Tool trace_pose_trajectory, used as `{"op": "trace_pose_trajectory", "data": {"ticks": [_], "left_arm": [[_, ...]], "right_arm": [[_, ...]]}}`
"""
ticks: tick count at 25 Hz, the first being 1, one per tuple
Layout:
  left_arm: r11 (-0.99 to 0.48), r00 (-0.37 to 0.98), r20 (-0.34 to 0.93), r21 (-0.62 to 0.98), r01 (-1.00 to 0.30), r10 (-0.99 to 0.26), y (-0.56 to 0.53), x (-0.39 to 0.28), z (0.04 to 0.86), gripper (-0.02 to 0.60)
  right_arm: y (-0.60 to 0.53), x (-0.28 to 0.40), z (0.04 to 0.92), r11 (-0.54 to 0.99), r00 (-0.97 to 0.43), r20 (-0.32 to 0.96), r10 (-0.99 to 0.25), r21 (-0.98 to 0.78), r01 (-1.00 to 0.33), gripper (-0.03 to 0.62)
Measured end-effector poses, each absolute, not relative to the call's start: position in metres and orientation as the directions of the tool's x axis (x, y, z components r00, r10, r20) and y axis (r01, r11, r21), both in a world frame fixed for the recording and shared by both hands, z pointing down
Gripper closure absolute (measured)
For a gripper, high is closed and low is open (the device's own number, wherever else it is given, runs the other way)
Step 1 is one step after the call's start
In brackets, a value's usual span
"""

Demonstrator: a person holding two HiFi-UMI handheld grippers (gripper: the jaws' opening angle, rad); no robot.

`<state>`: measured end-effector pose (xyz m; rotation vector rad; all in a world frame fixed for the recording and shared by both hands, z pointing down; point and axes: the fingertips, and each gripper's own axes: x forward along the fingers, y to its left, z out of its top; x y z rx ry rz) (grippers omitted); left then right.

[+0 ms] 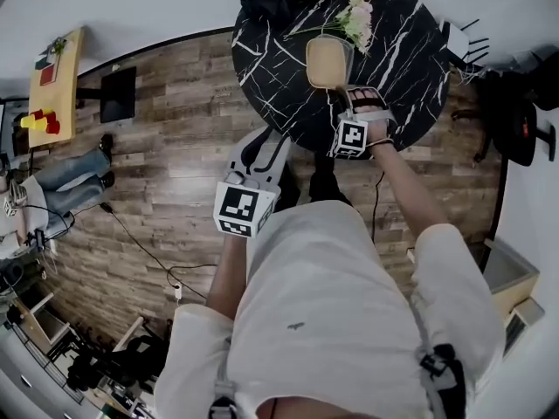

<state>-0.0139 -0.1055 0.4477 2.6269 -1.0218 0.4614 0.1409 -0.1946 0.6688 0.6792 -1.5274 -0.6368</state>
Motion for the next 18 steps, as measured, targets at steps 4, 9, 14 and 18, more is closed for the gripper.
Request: {"op": "trace_pose_trajectory", "data": {"ticks": [4, 9, 14, 18], "left_arm": [[-0.747, 0.739, 0.368, 0.154, -0.647, -0.564, -0.107, -0.022, 0.446, 0.466], [-0.787, 0.777, 0.353, 0.152, -0.598, -0.522, -0.109, -0.029, 0.445, 0.465], [-0.826, 0.815, 0.337, 0.153, -0.542, -0.472, -0.114, -0.033, 0.445, 0.466], [-0.856, 0.843, 0.327, 0.151, -0.494, -0.428, -0.111, -0.034, 0.446, 0.465]], "right_arm": [[-0.186, 0.134, 0.65, 0.647, -0.017, 0.649, -0.761, 0.756, -0.095, 0.556], [-0.172, 0.12, 0.62, 0.601, -0.011, 0.607, -0.794, 0.783, -0.161, 0.556], [-0.158, 0.104, 0.597, 0.551, 0.018, 0.569, -0.822, 0.804, -0.225, 0.556], [-0.144, 0.092, 0.574, 0.506, 0.039, 0.537, -0.843, 0.816, -0.28, 0.557]]}}
